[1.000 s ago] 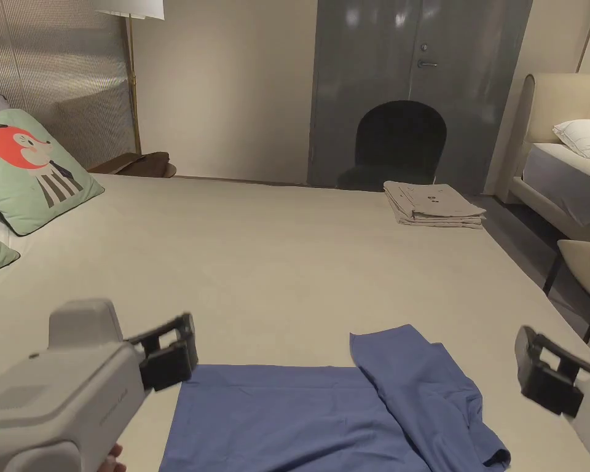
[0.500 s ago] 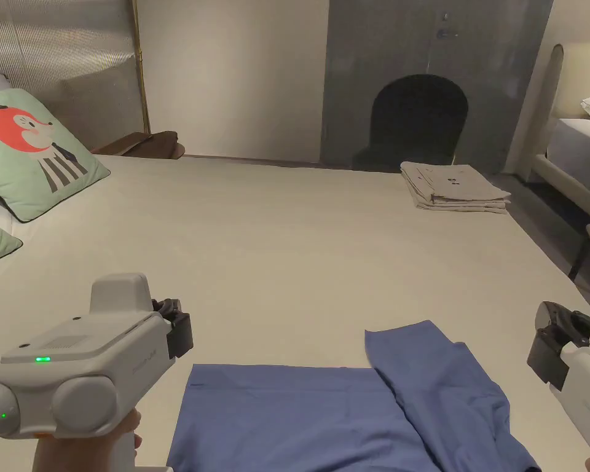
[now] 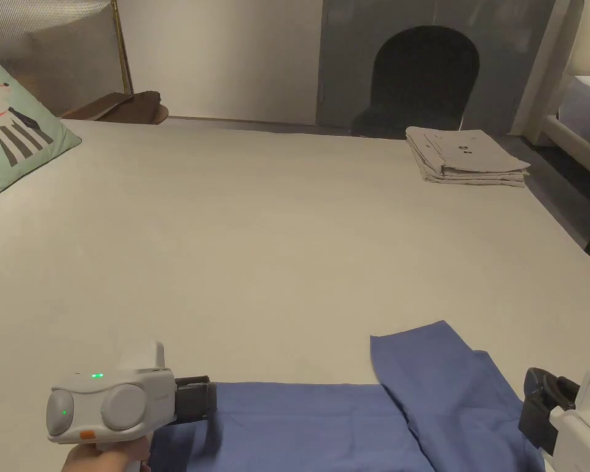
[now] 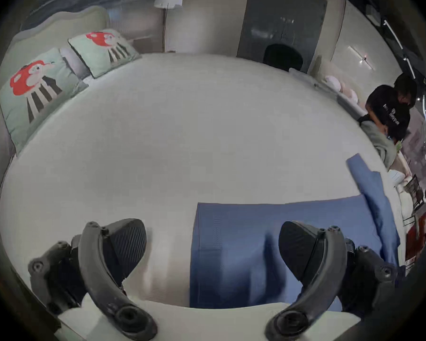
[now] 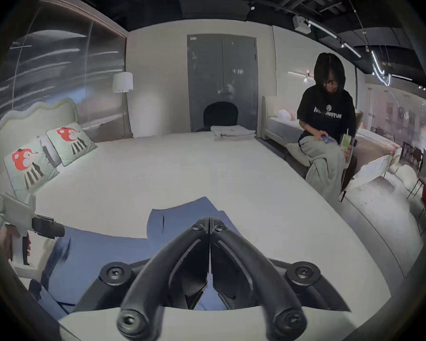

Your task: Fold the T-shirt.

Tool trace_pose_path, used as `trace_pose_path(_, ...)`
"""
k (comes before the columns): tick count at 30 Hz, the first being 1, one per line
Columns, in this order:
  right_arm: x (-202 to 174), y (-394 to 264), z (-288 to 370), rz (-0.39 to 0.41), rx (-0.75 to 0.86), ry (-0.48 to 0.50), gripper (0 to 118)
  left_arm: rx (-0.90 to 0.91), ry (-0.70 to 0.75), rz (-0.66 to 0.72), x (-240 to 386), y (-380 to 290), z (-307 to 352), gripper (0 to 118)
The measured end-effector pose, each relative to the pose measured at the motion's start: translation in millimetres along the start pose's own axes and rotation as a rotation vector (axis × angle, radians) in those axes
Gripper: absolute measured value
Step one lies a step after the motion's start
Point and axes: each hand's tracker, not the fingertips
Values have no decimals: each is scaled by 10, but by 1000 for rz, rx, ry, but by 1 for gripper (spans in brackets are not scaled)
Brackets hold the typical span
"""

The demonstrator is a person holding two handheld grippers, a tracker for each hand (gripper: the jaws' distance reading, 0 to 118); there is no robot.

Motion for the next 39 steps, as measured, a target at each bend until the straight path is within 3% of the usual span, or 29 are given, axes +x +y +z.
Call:
trace_pose_path(2, 32, -37, -116, 3, -19, -6, 0, -20, -7, -6, 22, -27, -98, 107)
trace_pose_path(4, 39, -44, -179, 1, -39, -5, 0, -12, 12, -24, 58, -55, -135, 96)
trace_pose_path(7, 104, -67, -327, -10, -81, -20, 3, 10, 53, -82, 122, -100, -135, 92)
trace_pose_path(8, 132, -100, -377, -12, -95, -26, 20, 15, 52, -81, 123, -98, -105, 85)
trace_pose_path(9, 180, -115, -455, -16, -121, -31, 50, 29, 47, -95, 188, -109, -48, 71)
trace_pose_path(10, 215, -123, -514, -16, -142, -35, 84, 41, 42, -110, 212, -109, -17, 45)
trace_pose_path(11, 265, -134, -592, -21, -159, -40, 92, 60, 72, -142, 252, -111, 11, 26)
trace_pose_path(12, 278, -135, -628, -22, -172, -50, 92, 74, 96, -176, 282, -119, 22, 12)
trace_pose_path(13, 317, -134, -695, -18, -193, -67, 92, 82, 104, -202, 329, -139, 36, 6)
trace_pose_path(18, 587, -229, -1140, -14, -344, -108, 90, 104, 91, -170, 366, -140, 172, 4)
trace_pose_path(21, 613, -329, -1345, 0, -458, -76, 72, 111, 84, -146, 362, -121, 231, 4)
trace_pose_path(23, 615, -404, -1435, -12, -502, -50, 67, 114, 85, -143, 373, -121, 259, 4)
trace_pose_path(24, 554, -362, -1334, -6, -462, -74, 56, 116, 88, -143, 381, -123, 269, 4)
trace_pose_path(25, 532, -317, -1263, 2, -440, -72, 21, 116, 88, -143, 381, -121, 259, 4)
trace_pose_path(26, 544, -283, -1219, -6, -423, -37, 4, 117, 89, -141, 382, -119, 265, 4)
trace_pose_path(29, 541, -256, -1076, 48, -367, -76, 3, 120, 87, -117, 380, -102, 330, 4)
trace_pose_path(30, 573, -234, -1008, 49, -341, -39, 3, 126, 86, -113, 381, -97, 372, 4)
trace_pose_path(39, 680, 264, -92, -45, -86, -39, 3, 302, 42, -75, 372, 43, 1207, 1)
